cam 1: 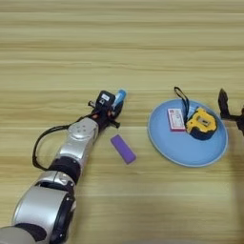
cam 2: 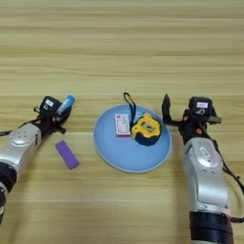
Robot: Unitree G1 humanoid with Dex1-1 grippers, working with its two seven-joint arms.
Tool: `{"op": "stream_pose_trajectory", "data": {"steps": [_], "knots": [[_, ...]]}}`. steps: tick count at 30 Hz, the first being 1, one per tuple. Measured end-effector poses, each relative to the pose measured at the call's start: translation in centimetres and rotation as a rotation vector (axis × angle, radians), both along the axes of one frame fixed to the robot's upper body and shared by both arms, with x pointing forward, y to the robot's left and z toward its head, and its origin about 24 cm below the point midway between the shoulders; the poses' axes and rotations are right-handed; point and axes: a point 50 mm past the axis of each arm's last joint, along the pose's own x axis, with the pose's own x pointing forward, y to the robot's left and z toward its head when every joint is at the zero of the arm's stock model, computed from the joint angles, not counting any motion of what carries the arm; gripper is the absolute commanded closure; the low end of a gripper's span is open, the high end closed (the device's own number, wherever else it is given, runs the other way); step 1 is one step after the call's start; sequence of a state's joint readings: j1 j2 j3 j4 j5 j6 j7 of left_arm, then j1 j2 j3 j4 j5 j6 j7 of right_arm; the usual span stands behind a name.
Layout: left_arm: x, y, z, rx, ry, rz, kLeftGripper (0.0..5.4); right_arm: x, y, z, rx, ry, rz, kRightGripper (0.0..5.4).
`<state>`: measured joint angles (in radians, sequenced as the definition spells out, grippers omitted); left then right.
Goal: Move the objects on the table
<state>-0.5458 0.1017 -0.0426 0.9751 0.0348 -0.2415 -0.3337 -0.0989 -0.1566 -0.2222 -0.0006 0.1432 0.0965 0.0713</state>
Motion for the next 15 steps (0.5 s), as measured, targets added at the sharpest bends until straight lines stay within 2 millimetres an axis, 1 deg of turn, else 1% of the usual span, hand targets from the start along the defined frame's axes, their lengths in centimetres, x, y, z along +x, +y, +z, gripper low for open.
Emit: {"op": "stream_pose_trajectory", "data": {"steps": [4,8,13,15], "knots": [[-0.05,0.08,0.07,-0.010,-0.014,0.004,3.98,0.01,-0.02,-0.13,0.001,0.005,-0.001,0.00],[-0.28,0.36,0.12,-0.062,-0.031,0.016,4.04,0.02,0.00,-0.13,0.001,0.005,0.000,0.00],[-0.66,0.24,0.14,-0.093,-0.041,-0.008,4.04,0.06,0.19,-0.15,-0.001,0.007,0.006,0.00],[-0.89,-0.01,0.87,-0.133,-0.084,-0.044,4.04,0.11,0.51,-0.21,0.001,0.009,0.012,0.00]]}}
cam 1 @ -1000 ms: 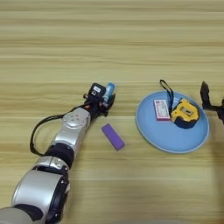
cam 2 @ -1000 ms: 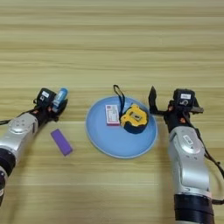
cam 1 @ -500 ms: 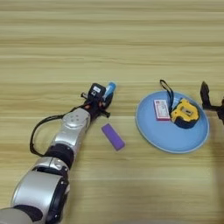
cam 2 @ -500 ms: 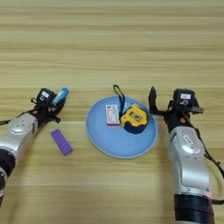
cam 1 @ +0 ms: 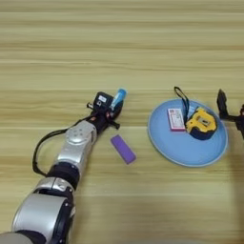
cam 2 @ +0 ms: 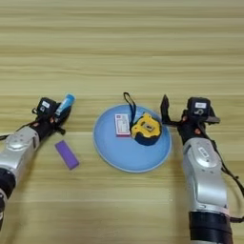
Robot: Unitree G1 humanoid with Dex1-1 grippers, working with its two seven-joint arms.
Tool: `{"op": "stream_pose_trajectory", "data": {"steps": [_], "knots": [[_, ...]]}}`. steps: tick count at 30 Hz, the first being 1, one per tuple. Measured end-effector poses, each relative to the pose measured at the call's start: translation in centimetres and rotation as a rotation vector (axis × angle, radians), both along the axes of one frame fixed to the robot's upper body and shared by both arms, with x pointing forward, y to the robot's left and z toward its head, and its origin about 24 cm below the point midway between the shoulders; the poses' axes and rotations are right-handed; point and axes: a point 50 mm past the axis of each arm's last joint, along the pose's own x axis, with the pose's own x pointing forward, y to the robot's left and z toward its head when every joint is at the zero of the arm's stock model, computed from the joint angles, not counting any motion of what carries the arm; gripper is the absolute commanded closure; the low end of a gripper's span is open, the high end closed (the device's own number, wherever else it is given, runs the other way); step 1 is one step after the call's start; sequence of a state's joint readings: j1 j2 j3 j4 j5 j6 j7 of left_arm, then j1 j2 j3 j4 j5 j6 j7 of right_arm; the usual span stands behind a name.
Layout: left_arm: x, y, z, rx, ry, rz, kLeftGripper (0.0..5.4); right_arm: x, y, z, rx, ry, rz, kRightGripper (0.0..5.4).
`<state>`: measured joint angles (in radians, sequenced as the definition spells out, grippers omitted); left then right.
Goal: Move the objects on the table
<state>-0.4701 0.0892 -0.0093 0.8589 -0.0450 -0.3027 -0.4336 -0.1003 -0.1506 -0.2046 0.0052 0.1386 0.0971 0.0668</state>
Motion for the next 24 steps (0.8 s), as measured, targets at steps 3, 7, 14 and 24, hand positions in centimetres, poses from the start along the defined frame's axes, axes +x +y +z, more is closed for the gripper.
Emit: {"op": "stream_pose_trajectory", "data": {"steps": [3,7,14,24], "knots": [[-0.3,-1.1,1.3,-0.085,-0.036,-0.050,4.04,0.1,0.3,0.0,-0.011,0.002,-0.007,0.00],[-1.4,-3.2,3.1,-0.206,-0.016,-0.128,4.04,0.5,0.8,-0.3,-0.014,0.015,-0.013,0.00],[-4.1,-6.5,4.5,-0.251,0.052,-0.267,4.04,0.8,1.5,-0.2,-0.007,0.012,-0.013,0.00],[-4.6,-9.2,2.7,-0.190,0.160,-0.325,4.05,0.8,1.7,-0.3,-0.007,0.014,-0.009,0.00]]}}
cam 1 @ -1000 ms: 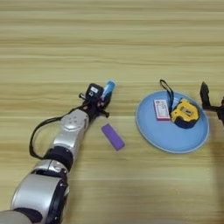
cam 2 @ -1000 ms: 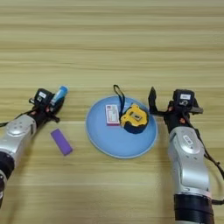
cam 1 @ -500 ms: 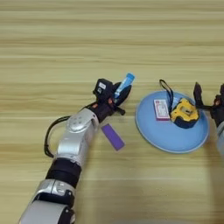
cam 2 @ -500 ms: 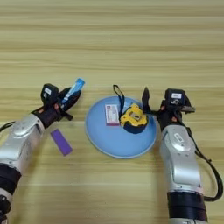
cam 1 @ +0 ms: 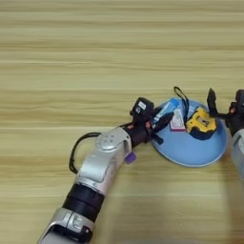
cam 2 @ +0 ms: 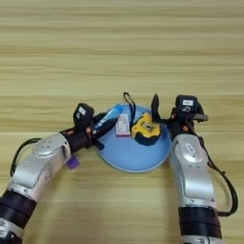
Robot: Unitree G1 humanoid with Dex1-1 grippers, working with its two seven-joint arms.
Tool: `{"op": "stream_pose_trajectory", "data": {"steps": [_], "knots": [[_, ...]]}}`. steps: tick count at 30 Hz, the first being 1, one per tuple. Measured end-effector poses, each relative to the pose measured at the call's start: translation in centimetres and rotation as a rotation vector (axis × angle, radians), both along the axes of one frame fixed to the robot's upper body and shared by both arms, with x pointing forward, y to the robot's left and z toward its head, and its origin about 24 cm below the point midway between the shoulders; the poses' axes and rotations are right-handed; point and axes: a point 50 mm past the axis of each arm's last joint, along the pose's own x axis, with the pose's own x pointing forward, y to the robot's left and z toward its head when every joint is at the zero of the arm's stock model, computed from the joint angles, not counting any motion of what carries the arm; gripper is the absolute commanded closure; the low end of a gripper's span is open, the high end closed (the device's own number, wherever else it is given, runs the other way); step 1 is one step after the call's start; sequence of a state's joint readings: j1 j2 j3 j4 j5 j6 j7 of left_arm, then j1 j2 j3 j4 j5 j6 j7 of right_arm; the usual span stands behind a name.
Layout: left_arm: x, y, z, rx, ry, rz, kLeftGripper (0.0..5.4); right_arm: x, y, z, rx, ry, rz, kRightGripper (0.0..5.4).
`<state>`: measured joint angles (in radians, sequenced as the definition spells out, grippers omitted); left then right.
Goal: Move the objects on the table
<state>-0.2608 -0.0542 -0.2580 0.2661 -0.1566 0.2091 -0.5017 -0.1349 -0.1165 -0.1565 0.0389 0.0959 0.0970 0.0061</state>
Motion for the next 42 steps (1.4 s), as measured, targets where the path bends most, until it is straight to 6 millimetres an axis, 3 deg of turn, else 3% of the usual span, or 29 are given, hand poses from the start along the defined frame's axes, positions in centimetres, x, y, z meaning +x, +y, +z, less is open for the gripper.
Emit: {"op": "stream_pose_trajectory", "data": {"steps": [7,8,29,42], "knots": [[-0.1,-0.4,-0.8,0.044,0.003,-0.018,4.05,0.0,0.1,0.0,0.001,0.001,0.002,0.00],[-0.1,-0.4,-0.8,0.045,0.003,-0.017,3.68,0.0,0.1,0.0,0.001,0.001,0.003,0.00],[0.0,-0.3,-0.4,0.044,-0.018,-0.006,1.71,0.0,0.2,0.0,-0.010,0.002,0.005,0.00],[1.5,1.4,1.1,0.006,-0.110,0.121,0.47,0.0,0.2,0.0,-0.011,0.002,0.008,0.00]]}}
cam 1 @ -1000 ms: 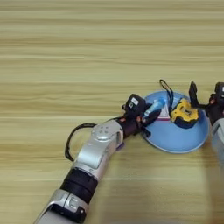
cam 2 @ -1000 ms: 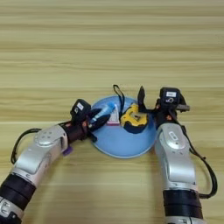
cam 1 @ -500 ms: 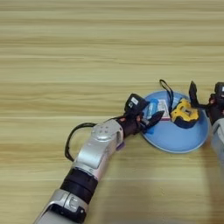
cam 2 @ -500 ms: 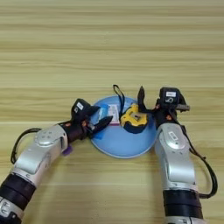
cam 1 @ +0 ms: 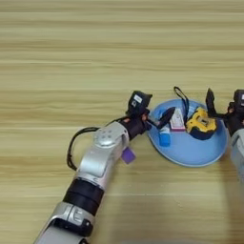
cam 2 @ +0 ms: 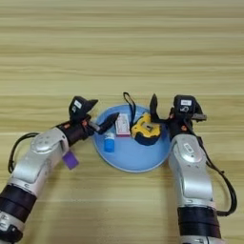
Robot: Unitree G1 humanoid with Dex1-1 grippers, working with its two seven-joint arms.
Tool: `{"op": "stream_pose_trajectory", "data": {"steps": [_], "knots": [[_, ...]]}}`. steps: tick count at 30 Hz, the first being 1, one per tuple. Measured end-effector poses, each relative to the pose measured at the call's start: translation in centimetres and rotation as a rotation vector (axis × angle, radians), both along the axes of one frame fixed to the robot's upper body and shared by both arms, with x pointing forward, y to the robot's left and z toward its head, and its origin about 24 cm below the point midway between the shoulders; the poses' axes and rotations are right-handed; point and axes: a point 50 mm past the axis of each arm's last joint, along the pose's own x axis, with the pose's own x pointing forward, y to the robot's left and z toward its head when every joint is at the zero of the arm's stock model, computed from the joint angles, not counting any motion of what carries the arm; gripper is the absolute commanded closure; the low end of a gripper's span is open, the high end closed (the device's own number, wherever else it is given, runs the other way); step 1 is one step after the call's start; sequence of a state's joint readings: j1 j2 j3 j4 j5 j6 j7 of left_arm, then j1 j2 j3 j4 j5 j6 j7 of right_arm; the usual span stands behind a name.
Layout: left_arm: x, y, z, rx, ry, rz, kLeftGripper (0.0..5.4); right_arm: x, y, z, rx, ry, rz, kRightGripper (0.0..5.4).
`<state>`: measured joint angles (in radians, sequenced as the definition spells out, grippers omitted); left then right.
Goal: Move the objects on the table
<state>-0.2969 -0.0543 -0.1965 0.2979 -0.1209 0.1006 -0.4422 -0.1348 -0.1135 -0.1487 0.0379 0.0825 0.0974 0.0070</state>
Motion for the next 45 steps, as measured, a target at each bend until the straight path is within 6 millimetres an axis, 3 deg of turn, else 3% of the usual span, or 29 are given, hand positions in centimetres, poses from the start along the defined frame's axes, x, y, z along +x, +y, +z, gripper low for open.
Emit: {"op": "stream_pose_trajectory", "data": {"steps": [6,17,21,27,33,36,45], "knots": [[0.9,1.6,0.5,0.017,-0.067,0.109,0.01,0.0,0.3,0.0,-0.010,-0.004,0.013,0.00],[4.4,6.5,1.8,-0.019,-0.152,0.401,0.01,-0.6,3.4,1.5,-0.120,-0.084,0.146,0.00],[5.5,8.6,2.4,-0.008,-0.197,0.502,0.01,-1.4,5.7,1.7,-0.139,-0.107,0.247,0.00],[6.0,10.6,0.9,0.018,-0.145,0.631,0.01,-2.3,9.3,1.6,-0.147,-0.113,0.397,0.00],[6.6,11.6,0.9,0.031,-0.143,0.714,0.01,-4.9,16.6,0.5,-0.180,-0.081,0.680,0.00],[6.6,11.8,0.8,0.037,-0.148,0.748,0.01,-5.8,18.7,-0.6,-0.193,-0.036,0.775,0.00],[6.4,14.6,1.3,0.061,-0.182,0.946,0.01,-6.4,19.7,-2.6,-0.223,0.053,0.853,0.00]]}}
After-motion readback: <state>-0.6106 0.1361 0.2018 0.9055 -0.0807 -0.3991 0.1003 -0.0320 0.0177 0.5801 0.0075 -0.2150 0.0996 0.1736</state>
